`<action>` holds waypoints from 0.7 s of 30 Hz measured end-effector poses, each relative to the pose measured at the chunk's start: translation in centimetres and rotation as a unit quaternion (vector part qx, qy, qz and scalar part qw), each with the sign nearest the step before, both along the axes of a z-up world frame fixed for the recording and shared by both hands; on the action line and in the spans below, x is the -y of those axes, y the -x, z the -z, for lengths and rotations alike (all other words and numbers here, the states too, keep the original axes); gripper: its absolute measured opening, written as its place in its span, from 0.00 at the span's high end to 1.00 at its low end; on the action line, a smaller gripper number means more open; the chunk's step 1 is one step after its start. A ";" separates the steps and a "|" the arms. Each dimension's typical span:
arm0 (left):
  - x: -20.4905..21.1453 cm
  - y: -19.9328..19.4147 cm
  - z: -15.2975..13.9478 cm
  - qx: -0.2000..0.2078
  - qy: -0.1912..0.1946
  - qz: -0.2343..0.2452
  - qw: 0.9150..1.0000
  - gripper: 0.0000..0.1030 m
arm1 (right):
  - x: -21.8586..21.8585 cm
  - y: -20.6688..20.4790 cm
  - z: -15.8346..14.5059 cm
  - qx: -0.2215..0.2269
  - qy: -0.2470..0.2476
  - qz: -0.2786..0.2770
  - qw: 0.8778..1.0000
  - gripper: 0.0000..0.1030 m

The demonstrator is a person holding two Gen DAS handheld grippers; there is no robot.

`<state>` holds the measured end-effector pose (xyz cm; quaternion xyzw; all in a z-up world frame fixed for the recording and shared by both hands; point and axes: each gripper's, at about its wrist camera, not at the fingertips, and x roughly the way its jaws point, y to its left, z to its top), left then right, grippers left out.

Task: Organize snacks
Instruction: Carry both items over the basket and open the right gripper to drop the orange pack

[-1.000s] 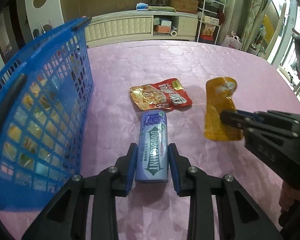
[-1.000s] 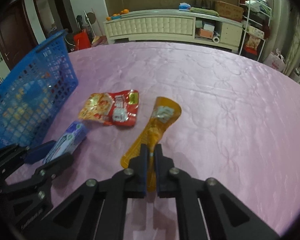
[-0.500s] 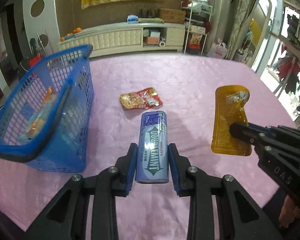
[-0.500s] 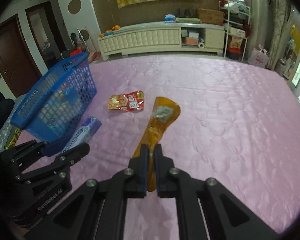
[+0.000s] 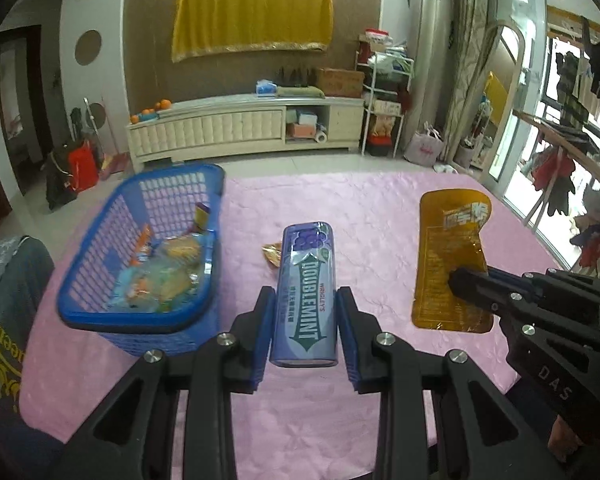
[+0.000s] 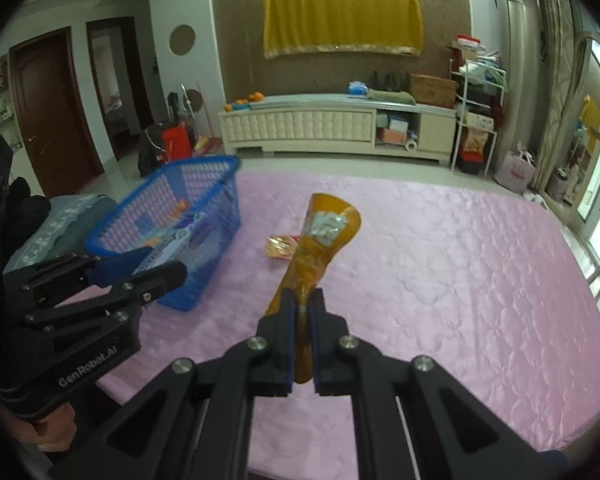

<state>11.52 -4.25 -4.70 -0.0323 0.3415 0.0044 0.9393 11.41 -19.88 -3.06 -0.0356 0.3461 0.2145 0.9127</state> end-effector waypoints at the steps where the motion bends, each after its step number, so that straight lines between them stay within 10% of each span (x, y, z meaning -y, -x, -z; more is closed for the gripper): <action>1: -0.5 0.3 -0.3 0.003 0.001 -0.005 1.000 0.72 | -0.3 0.1 -0.2 0.001 -0.005 -0.003 1.000 0.91; 21: -12.0 1.7 -3.1 0.024 -0.004 -0.088 0.996 0.72 | -8.9 -2.1 -2.2 0.004 -0.050 -0.056 0.997 0.91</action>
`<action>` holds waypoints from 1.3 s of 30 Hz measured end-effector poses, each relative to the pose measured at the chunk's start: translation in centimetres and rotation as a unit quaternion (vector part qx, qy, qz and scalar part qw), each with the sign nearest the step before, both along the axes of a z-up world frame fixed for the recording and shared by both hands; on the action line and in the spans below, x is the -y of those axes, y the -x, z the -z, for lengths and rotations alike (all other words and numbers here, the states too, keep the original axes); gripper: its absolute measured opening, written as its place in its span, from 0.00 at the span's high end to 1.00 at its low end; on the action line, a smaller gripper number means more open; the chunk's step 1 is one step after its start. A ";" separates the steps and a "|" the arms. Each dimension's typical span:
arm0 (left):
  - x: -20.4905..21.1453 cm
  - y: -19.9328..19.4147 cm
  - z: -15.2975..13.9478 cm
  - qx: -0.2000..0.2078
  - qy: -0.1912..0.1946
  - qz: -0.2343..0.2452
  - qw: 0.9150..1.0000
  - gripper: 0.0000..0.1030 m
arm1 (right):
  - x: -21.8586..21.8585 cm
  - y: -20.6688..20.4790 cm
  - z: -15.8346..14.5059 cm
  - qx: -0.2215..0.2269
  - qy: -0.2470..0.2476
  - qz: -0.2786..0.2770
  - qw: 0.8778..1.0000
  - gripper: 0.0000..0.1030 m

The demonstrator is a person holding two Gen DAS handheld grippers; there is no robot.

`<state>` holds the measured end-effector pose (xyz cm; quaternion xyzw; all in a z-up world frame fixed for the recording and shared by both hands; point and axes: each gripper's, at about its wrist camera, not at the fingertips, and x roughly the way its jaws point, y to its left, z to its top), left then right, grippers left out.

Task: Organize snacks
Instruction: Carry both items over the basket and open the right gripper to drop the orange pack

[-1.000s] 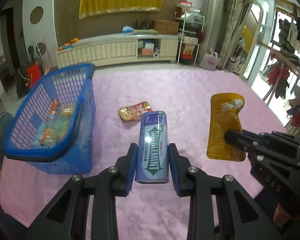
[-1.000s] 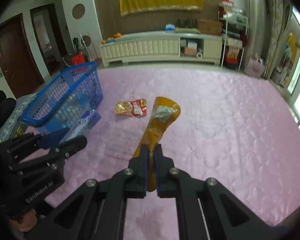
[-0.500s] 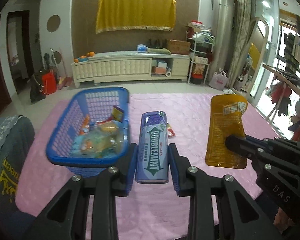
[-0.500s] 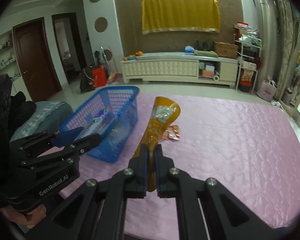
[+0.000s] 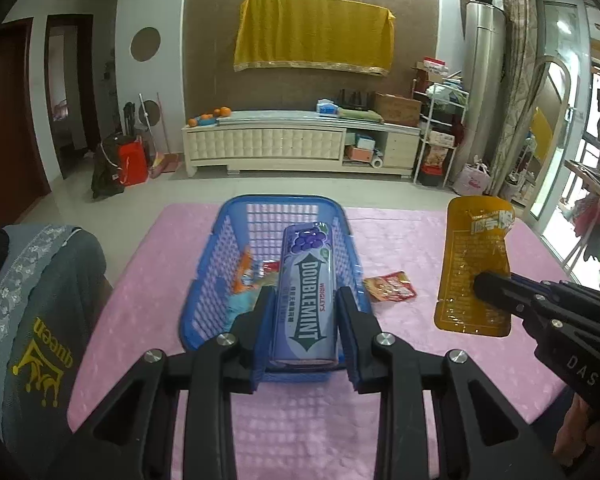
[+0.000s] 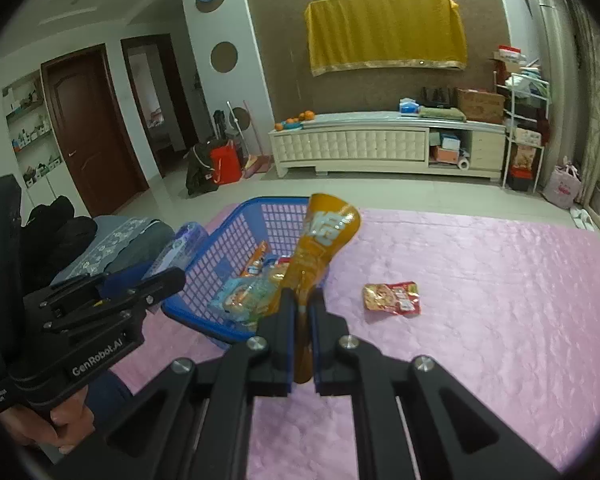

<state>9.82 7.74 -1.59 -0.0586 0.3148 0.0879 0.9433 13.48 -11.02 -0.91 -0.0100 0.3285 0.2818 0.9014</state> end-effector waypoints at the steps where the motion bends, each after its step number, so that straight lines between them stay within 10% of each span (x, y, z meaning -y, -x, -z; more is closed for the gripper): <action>1: -0.4 -0.1 0.1 -0.001 0.002 -0.003 1.000 0.72 | -0.6 -0.3 0.1 -0.003 0.003 -0.004 1.000 0.91; 19: -4.8 -1.6 3.4 -0.029 0.045 -0.028 0.998 0.72 | -7.4 -2.1 3.7 -0.029 0.069 -0.052 0.996 0.90; 30: -4.2 -1.0 2.9 -0.029 0.046 -0.030 0.998 0.72 | -6.0 -2.8 4.7 -0.056 0.072 -0.007 0.996 0.32; 39: -2.1 -1.0 1.8 -0.026 0.033 -0.009 0.999 0.72 | -4.1 -2.2 3.7 -0.058 0.060 0.007 0.996 0.27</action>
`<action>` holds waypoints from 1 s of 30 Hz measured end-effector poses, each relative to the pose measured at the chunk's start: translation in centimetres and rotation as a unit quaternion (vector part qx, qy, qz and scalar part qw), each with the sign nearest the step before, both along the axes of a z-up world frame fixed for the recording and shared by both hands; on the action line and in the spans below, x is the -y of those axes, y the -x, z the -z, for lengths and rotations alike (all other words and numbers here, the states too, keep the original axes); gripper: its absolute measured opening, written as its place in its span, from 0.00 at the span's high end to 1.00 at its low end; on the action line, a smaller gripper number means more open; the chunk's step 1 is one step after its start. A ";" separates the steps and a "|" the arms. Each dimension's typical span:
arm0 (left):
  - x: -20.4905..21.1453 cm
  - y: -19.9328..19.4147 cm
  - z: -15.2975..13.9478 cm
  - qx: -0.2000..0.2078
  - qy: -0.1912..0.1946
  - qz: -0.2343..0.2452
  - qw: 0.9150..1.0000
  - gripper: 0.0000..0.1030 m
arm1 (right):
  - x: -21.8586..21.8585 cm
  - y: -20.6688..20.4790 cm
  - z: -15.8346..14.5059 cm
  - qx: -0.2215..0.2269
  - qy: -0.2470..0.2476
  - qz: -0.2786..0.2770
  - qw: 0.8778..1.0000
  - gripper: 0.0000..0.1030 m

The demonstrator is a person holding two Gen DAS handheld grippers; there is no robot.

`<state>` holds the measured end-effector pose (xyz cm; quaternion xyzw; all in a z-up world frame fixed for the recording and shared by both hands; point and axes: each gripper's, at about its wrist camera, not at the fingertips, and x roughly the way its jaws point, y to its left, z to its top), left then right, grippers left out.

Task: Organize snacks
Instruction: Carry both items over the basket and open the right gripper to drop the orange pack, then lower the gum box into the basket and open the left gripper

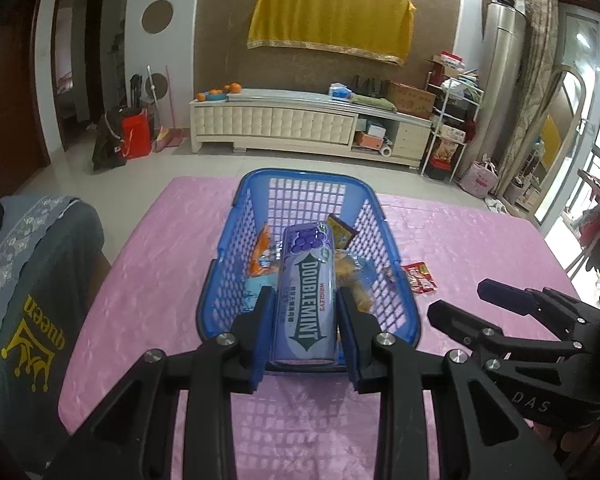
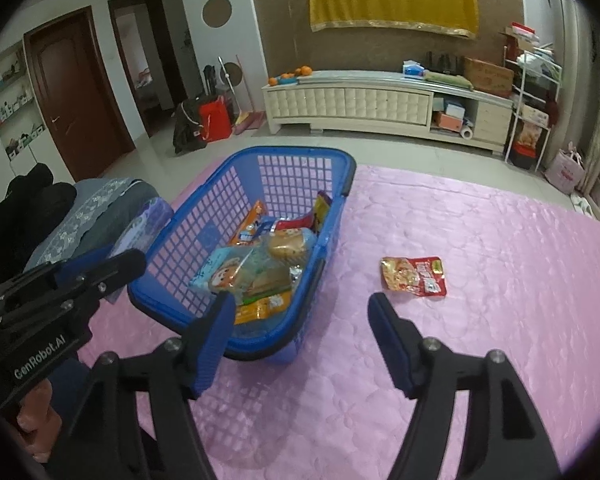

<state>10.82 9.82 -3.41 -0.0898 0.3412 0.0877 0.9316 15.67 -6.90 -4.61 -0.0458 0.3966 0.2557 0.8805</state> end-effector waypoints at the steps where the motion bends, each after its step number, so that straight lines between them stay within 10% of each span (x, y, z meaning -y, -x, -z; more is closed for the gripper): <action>1: 0.2 -0.1 0.0 0.000 -0.002 0.003 1.000 0.72 | 0.2 0.0 -0.1 -0.001 -0.001 0.003 1.000 0.27; 30: 2.5 -6.1 3.9 -0.072 0.016 0.049 0.996 0.72 | 4.2 -3.8 3.5 -0.048 -0.015 0.050 0.997 0.17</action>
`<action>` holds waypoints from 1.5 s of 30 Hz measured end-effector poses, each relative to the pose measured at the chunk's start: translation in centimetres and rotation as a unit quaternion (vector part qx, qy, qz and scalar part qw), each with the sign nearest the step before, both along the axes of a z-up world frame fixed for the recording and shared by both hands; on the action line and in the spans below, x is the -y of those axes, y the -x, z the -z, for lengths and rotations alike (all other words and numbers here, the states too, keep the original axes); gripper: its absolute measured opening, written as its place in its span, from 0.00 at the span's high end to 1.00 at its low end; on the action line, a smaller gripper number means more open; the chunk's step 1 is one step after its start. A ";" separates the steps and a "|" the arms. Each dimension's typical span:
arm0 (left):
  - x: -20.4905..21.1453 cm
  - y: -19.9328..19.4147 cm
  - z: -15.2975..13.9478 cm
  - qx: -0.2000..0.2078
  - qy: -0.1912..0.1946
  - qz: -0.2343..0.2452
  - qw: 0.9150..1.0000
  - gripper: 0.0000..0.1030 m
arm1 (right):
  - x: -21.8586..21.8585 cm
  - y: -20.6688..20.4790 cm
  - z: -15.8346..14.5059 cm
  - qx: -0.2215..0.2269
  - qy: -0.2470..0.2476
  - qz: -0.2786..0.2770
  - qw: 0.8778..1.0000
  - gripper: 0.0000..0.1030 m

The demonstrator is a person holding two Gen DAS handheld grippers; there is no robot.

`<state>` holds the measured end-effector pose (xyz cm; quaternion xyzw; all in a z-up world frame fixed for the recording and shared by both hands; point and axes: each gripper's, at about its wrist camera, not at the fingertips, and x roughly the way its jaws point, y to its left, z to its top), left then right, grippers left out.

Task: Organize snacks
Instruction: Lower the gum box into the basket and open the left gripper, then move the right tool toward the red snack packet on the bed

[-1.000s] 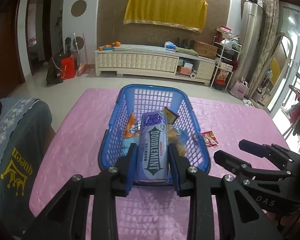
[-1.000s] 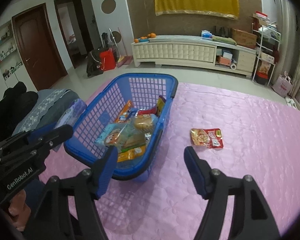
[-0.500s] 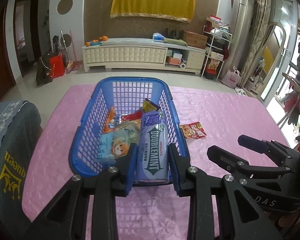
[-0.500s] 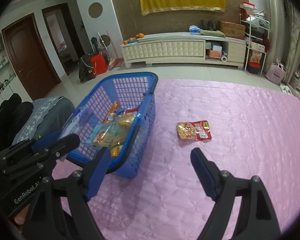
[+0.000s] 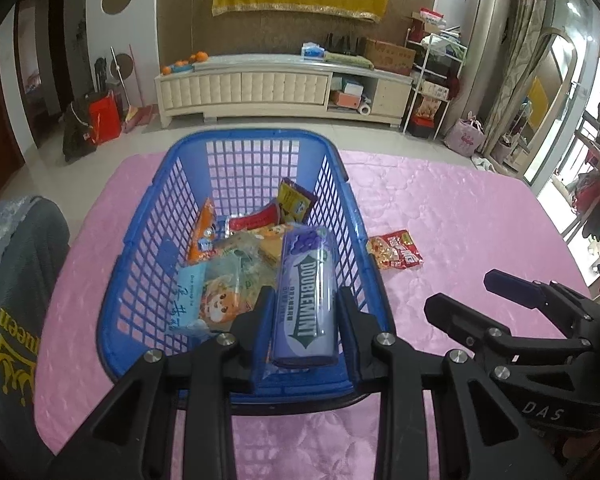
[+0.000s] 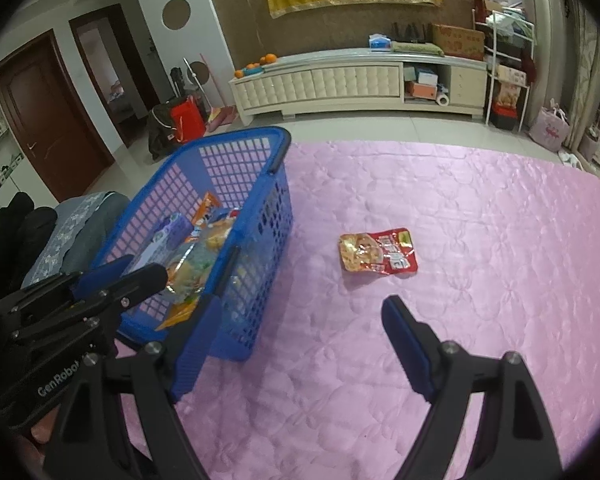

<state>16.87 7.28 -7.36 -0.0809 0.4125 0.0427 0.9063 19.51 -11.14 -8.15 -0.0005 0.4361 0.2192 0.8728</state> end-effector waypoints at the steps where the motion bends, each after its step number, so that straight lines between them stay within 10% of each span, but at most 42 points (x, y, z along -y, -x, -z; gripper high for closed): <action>1: 0.1 -0.2 0.2 -0.005 0.003 0.000 1.000 0.72 | 0.1 -0.1 0.1 -0.003 -0.001 0.000 1.000 0.17; 7: 0.6 -0.1 1.0 -0.028 -0.009 0.006 1.000 0.71 | 0.3 0.1 0.0 -0.006 -0.003 0.000 1.000 0.17; 10: 0.8 0.2 0.7 -0.028 -0.017 0.000 0.999 0.49 | 0.4 0.7 -0.8 0.003 -0.005 -0.003 1.000 0.17; 15: 1.3 1.6 -0.7 -0.007 -0.019 0.004 1.000 0.40 | 1.4 1.7 -2.0 0.011 -0.013 0.003 1.000 0.17; 32: 2.5 1.1 -4.5 0.014 -0.073 0.013 0.997 0.27 | 2.7 1.1 -5.1 0.033 -0.007 -0.011 0.999 0.17; 45: -1.2 -5.4 -4.0 -0.070 -0.024 -0.007 0.997 0.24 | 0.4 -7.2 -4.0 -0.046 0.063 -0.061 0.995 0.12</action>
